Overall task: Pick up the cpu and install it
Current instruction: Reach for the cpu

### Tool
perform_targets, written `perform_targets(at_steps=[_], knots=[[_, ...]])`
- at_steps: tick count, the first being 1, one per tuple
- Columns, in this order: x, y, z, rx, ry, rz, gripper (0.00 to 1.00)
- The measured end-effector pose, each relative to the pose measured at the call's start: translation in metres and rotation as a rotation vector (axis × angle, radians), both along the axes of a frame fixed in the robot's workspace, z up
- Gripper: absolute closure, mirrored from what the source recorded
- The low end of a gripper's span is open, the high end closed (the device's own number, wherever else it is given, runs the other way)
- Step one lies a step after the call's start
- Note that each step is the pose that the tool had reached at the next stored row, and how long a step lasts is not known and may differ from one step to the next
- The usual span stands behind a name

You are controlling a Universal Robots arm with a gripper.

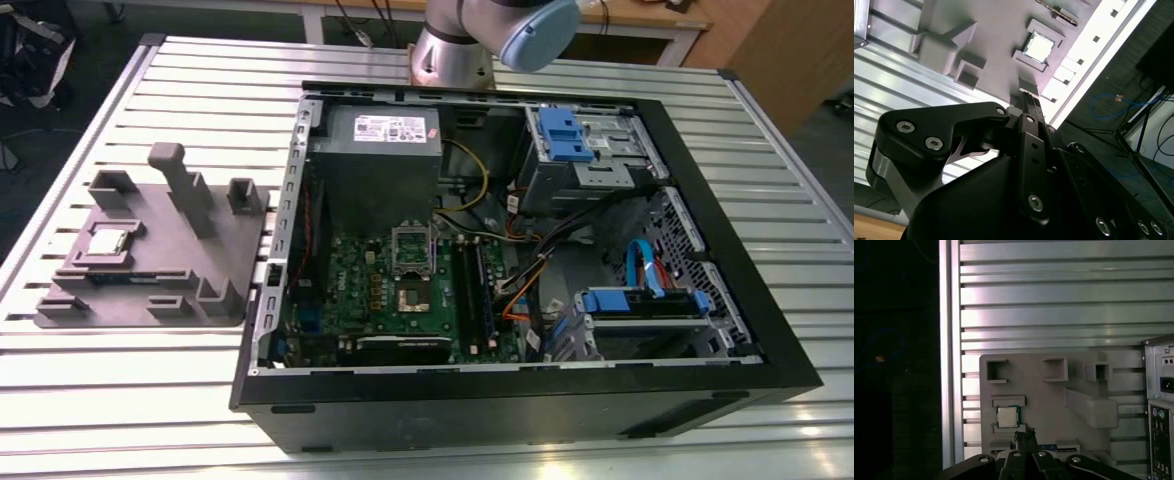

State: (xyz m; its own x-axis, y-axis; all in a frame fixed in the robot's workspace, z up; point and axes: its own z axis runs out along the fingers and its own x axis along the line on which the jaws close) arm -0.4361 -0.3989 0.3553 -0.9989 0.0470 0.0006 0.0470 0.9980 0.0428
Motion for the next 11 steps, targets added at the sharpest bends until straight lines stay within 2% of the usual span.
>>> perform_targets(at_steps=[7, 11], knots=[[-0.0153, 0.0000, -0.0003, 0.0000, 0.0000, 0.000, 0.90], [-0.0175, 0.0000, -0.0003, 0.0000, 0.0000, 0.000, 0.90]])
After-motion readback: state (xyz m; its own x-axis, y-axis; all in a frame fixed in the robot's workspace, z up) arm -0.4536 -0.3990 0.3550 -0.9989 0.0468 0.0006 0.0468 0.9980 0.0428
